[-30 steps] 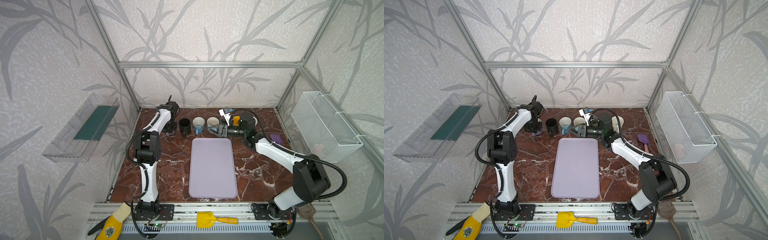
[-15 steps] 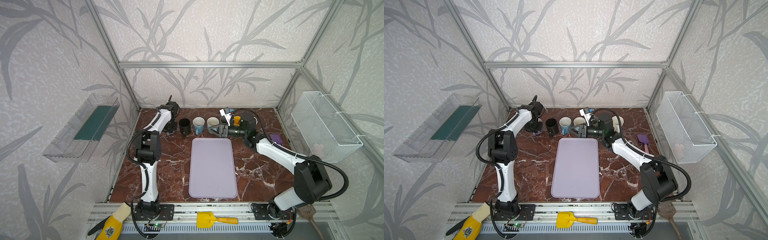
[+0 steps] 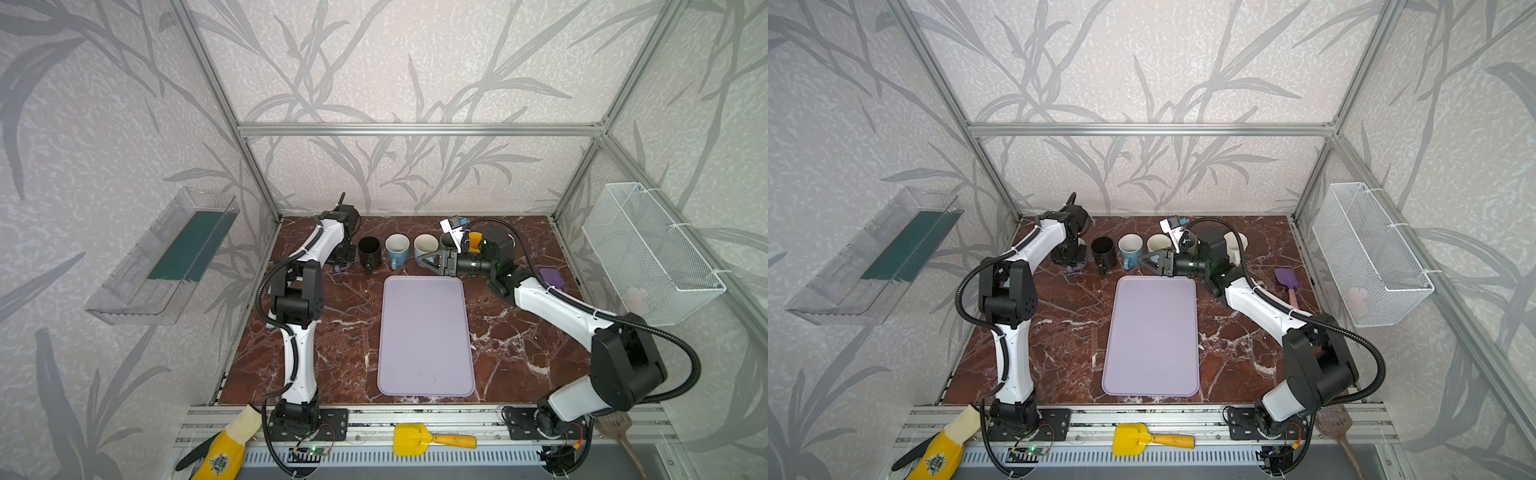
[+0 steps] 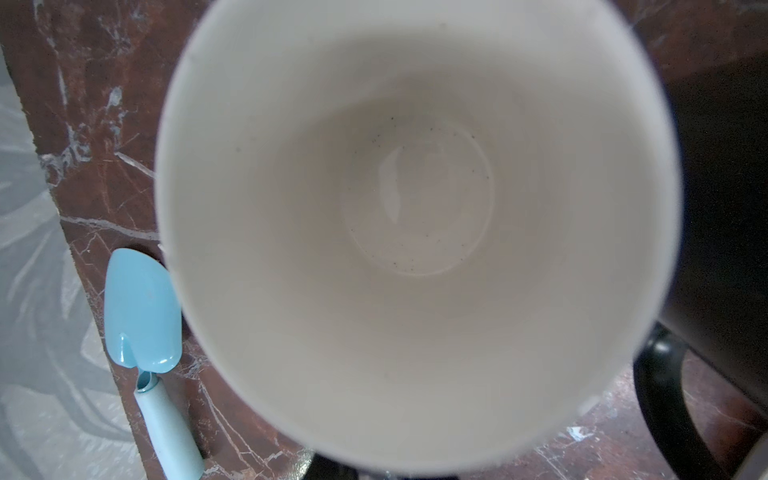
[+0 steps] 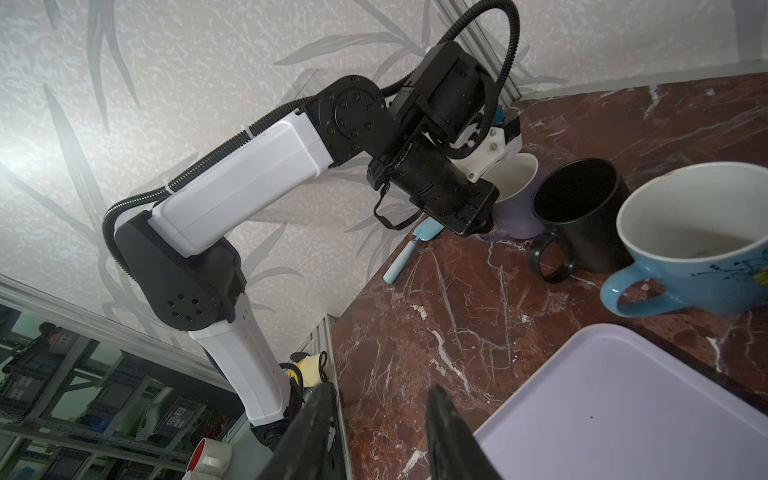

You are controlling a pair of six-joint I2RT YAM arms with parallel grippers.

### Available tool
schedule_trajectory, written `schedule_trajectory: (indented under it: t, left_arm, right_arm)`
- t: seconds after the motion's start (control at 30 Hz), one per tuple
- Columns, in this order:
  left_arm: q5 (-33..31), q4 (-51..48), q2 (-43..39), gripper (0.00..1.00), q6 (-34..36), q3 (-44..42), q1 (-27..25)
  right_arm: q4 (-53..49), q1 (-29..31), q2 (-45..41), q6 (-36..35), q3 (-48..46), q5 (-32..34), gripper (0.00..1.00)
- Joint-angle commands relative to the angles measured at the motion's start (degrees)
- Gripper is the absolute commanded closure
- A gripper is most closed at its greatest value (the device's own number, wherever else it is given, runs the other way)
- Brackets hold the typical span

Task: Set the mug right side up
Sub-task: 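Lower the lavender mug upright beside the black mug with the left gripper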

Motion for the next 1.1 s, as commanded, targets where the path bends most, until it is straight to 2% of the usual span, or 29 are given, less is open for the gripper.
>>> schedule_trajectory:
  t: [0.0,0.4,0.53,0.9,1.07]
  left_arm:
    - [-0.5,0.8,0.4,1.0,0.2,-0.5,-0.3]
    - [-0.8,0.4,1.2,1.0,0.2,-0.9,-0.3]
    - [-0.6,0.4,1.1,0.84,0.3,-1.2,-0.3]
    - [-0.8,0.1,0.5,0.52,0.3,-1.5,-0.3]
    - [-1.0,0.1,-0.3,0.44,0.2,-2.1,-0.3]
  right_arm:
    - [-0.2,-0.2,-2.1,-0.8,-0.3,0.1,0.61]
    - [-0.8,-0.2,-2.4,-2.6,-0.2,0.4,0.61]
    - [-1.0,-0.2,-2.4,-2.8,-0.2,0.6,0.6]
    - [-2.1,-0.2,-3.3,-3.6,-0.7,1.5,0.6]
    - [-2.8,-0.3,-3.5,-4.0,-0.5,1.8,0.6]
